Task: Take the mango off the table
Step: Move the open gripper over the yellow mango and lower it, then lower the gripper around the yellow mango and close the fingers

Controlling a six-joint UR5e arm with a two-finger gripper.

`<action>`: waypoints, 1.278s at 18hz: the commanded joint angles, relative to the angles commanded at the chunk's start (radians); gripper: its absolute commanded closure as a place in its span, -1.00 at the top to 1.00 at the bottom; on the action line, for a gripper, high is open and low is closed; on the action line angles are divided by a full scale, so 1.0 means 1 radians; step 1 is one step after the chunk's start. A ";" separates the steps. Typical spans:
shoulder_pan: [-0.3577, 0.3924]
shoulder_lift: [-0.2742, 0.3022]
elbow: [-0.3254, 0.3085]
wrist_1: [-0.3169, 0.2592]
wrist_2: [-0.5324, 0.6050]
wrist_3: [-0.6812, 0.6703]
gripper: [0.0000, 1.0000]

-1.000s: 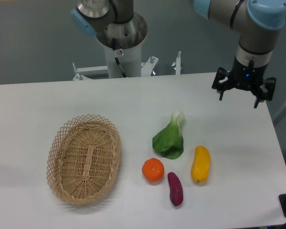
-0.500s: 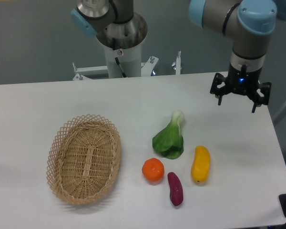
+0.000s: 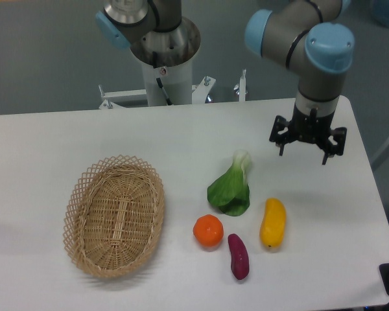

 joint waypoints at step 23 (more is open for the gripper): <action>-0.084 -0.233 0.060 0.192 -0.051 -0.129 1.00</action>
